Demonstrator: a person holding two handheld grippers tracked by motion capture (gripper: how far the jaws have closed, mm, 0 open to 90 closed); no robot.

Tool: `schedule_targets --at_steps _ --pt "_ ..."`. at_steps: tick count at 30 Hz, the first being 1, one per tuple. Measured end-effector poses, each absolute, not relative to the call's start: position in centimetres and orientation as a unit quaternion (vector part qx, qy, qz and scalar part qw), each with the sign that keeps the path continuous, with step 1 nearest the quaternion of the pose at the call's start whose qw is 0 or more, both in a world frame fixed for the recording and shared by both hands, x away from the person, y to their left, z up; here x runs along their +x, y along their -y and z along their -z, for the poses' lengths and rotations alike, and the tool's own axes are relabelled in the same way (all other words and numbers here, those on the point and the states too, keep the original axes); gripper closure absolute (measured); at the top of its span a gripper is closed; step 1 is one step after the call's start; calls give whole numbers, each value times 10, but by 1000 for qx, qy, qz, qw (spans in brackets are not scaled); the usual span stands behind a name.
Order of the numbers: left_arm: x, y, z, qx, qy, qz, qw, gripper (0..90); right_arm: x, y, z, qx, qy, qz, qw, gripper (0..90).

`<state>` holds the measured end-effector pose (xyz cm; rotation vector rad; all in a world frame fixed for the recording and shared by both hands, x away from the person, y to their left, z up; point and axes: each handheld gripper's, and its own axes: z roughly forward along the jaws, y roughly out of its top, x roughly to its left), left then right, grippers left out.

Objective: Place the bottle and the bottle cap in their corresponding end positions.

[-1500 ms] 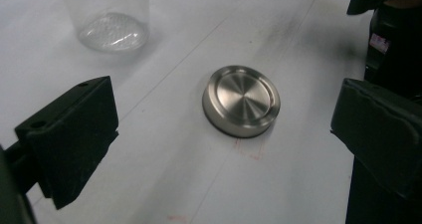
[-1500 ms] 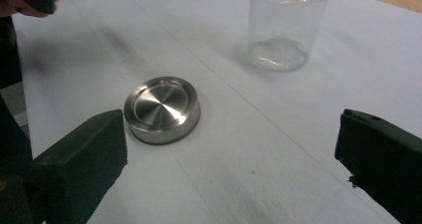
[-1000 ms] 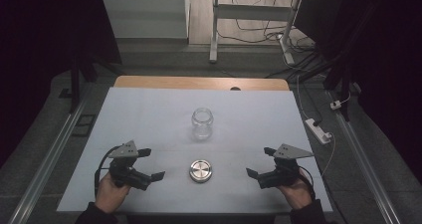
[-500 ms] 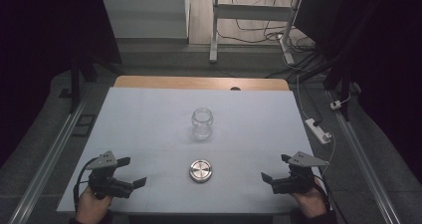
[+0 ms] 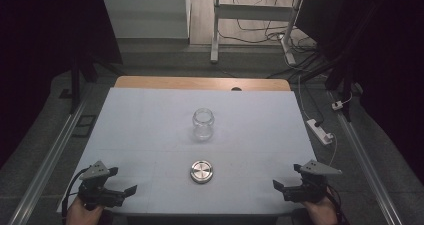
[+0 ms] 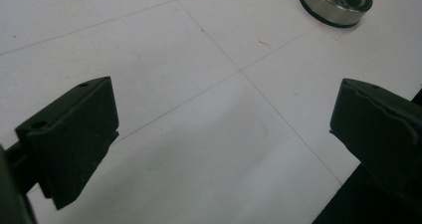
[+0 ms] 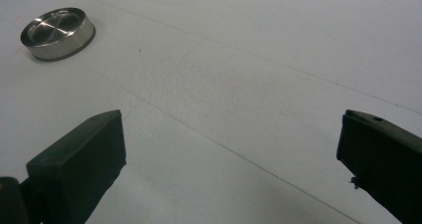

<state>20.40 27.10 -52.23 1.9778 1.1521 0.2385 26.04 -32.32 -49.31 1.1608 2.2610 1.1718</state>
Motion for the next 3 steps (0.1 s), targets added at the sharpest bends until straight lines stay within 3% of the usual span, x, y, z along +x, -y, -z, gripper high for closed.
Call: schedule_targets --at_steps 3 --pt "205 -271 522 783 -460 -90 410 0 261 323 494 408 -798 -410 170 0"
